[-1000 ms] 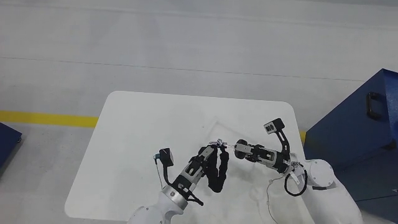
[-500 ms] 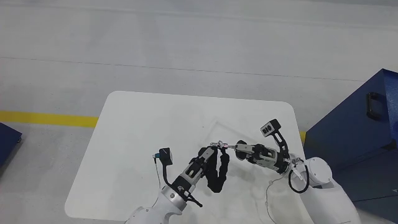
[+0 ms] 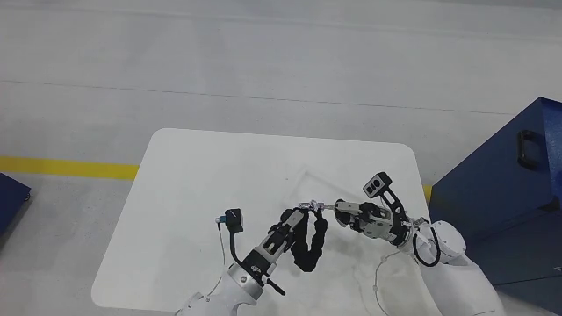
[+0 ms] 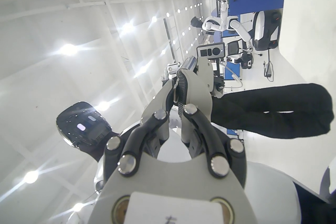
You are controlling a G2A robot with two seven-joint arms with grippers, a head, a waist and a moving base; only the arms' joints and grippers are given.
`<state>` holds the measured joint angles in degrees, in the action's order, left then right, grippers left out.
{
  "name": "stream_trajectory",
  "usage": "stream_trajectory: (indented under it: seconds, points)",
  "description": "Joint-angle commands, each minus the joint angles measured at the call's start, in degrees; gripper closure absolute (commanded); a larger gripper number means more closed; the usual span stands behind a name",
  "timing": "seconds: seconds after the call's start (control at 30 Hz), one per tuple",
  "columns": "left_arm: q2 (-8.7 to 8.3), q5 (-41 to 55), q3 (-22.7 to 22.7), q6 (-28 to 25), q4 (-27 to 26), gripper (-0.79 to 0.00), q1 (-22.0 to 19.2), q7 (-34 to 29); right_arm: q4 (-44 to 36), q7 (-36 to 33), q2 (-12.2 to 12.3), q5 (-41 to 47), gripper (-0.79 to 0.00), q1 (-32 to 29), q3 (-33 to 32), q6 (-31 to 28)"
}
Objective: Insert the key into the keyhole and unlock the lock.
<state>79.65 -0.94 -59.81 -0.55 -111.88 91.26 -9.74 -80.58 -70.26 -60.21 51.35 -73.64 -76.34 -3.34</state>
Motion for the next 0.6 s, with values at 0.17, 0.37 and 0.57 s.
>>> stream_trajectory:
  seconds: [0.17, 0.37, 0.57]
  points:
    - [-0.04, 0.73, 0.09, 0.12, -0.10, 0.000, 0.14, 0.62, 0.12, -0.25, -0.07, -0.18, -0.785, 0.20, -0.08, 0.00]
    - [-0.04, 1.59, 0.19, 0.54, -0.11, 0.000, 0.04, 1.06, 0.03, 0.26, -0.13, -0.99, -0.785, -0.02, -0.28, -1.15]
    - [0.00, 2.68, 0.29, 0.88, -0.13, 0.000, -0.01, 1.85, -0.06, 1.08, -0.08, -2.56, -0.785, -0.28, -0.86, -2.71]
